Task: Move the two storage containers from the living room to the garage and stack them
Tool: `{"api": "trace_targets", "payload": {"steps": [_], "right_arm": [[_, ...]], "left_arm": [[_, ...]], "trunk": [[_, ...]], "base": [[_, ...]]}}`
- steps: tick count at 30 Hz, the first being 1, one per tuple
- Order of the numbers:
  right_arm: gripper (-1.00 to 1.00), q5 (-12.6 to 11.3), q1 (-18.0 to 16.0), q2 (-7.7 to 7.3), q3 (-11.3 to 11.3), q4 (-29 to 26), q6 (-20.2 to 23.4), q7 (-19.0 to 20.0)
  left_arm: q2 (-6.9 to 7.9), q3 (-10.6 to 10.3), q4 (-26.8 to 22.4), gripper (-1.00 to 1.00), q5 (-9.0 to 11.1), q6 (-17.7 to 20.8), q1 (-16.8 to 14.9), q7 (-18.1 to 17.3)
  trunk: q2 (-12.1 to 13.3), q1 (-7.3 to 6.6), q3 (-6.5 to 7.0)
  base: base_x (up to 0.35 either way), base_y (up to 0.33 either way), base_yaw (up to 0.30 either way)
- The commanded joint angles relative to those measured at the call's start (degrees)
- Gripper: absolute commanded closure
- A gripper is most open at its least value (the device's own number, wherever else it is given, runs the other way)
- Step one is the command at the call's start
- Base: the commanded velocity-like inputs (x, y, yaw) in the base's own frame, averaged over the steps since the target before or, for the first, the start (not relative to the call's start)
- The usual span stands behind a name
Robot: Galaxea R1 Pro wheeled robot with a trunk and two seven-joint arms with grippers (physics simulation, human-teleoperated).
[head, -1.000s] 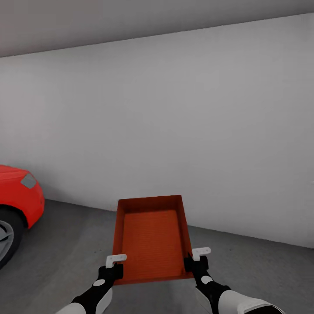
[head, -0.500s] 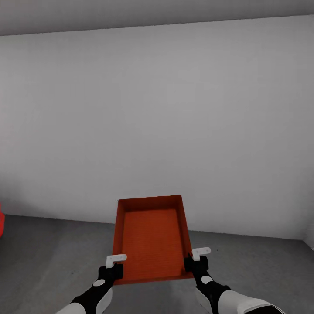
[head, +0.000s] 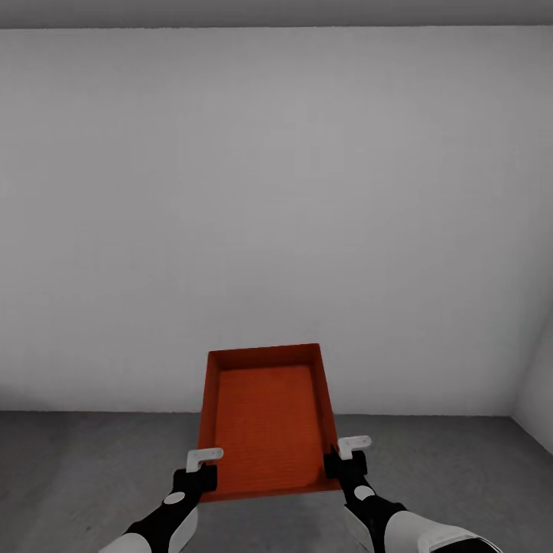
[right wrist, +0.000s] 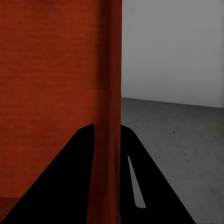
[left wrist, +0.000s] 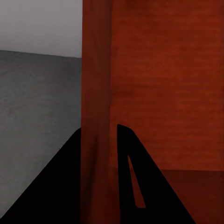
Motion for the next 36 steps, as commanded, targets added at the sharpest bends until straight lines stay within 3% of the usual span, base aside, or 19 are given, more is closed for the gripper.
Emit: {"api": "trace_targets", "payload": {"steps": [1, 31, 36], "right_arm": [[1.00, 0.75, -0.06, 0.04, -2.28, 0.17, 0.13, -0.21], [1.00, 0.75, -0.06, 0.04, -2.28, 0.17, 0.18, -0.21], [1.00, 0.69, -0.06, 0.04, -2.28, 0.17, 0.18, -0.21]], "left_arm": [[0.32, -1.28, -0.15, 1.00, 0.07, -1.91, -0.05, 0.42], [0.32, -1.28, -0.24, 1.00, 0.08, -1.95, -0.05, 0.50], [0.32, -1.26, -0.48, 1.00, 0.11, -2.03, -0.05, 0.50]], "trunk": [[-0.07, 0.04, -0.09], [-0.07, 0.04, -0.14], [-0.07, 0.04, -0.53]], "base": [[0.322, 0.094, -0.013], [0.322, 0.094, -0.001], [0.090, 0.031, 0.000]]}}
